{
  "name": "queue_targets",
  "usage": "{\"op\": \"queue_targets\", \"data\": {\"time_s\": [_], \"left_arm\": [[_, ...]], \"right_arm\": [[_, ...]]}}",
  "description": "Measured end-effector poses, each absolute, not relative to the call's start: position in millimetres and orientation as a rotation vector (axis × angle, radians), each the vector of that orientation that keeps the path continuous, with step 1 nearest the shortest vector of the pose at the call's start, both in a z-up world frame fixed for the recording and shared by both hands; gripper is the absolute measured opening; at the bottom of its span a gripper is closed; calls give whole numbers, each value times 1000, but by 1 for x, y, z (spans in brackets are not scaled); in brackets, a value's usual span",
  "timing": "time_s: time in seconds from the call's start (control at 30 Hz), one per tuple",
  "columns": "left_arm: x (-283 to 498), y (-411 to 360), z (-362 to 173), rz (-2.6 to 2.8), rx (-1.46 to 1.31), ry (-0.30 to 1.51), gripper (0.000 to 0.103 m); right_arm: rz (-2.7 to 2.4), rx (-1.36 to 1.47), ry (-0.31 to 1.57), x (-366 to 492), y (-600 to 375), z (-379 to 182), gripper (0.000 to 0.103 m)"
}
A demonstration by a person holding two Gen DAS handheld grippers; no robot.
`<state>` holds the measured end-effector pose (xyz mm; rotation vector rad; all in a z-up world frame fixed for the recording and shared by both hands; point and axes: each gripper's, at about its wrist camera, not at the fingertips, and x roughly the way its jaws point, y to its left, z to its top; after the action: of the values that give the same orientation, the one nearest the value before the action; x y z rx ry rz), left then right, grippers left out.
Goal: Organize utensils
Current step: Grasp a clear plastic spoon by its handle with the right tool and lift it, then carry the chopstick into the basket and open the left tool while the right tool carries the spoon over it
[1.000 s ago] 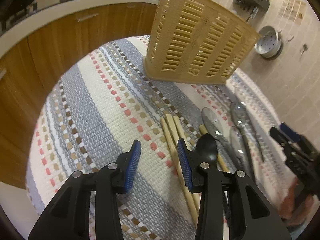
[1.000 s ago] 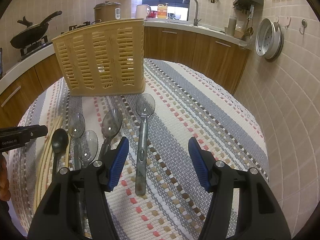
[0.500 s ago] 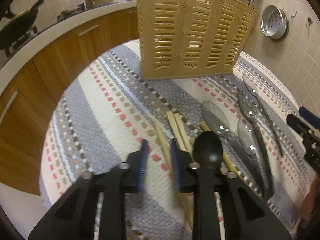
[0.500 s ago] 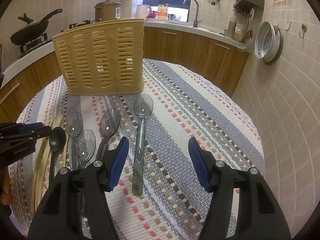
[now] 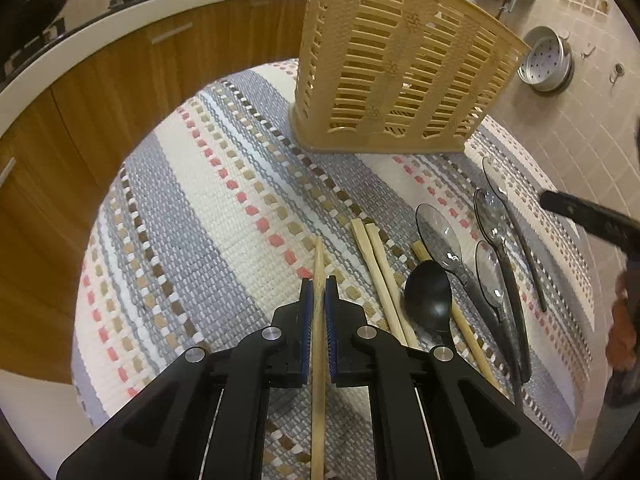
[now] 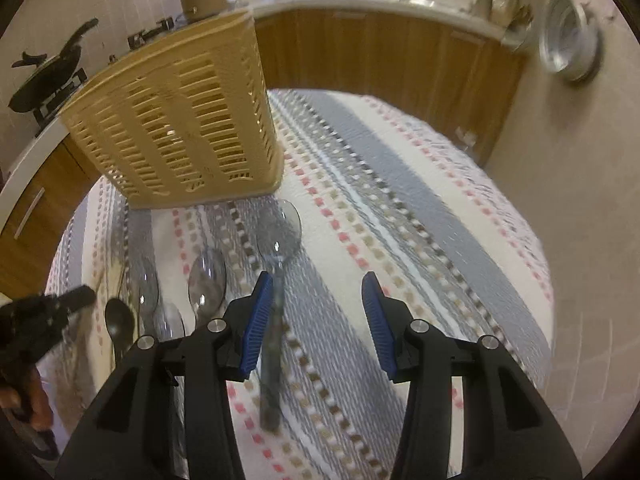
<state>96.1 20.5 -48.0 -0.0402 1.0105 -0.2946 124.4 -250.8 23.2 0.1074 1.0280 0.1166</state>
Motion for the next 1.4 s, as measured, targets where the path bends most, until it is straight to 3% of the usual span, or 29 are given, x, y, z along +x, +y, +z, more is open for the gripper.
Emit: {"op": "queue_targets", "data": {"time_s": [0.17,0.33,0.5,0.6,0.63,0.7,0.83,1.1,1.4], "left_arm": [[106,22,-46,-340,-72,1063,16],[114,18,-46,-357,-67,1092,16],[120,10,-45,-347,-25,1110,16],[121,7,-45,-341,7,1118,11],[121,6,-45,-333,19,1118,9],[123,3,-46,-320,40,1116,4],[123,9,-47,-332,-2,1114,3],[103,25,-13,-382,-176,897,3],[69,23,67,-333,-197,474,3]], "right_arm": [[162,167,1140,159,-243,9,43],[157,196,1191,175,-237,-2,43],[87,49,1192,178,-214,-1,43],[74,-8,1179,174,-204,1,38],[85,2,1180,173,-203,2,30],[82,7,1176,171,-201,2,30],[92,2,1153,165,-200,4,29],[148,16,980,110,-213,44,29],[209,59,696,60,-222,118,29]]}}
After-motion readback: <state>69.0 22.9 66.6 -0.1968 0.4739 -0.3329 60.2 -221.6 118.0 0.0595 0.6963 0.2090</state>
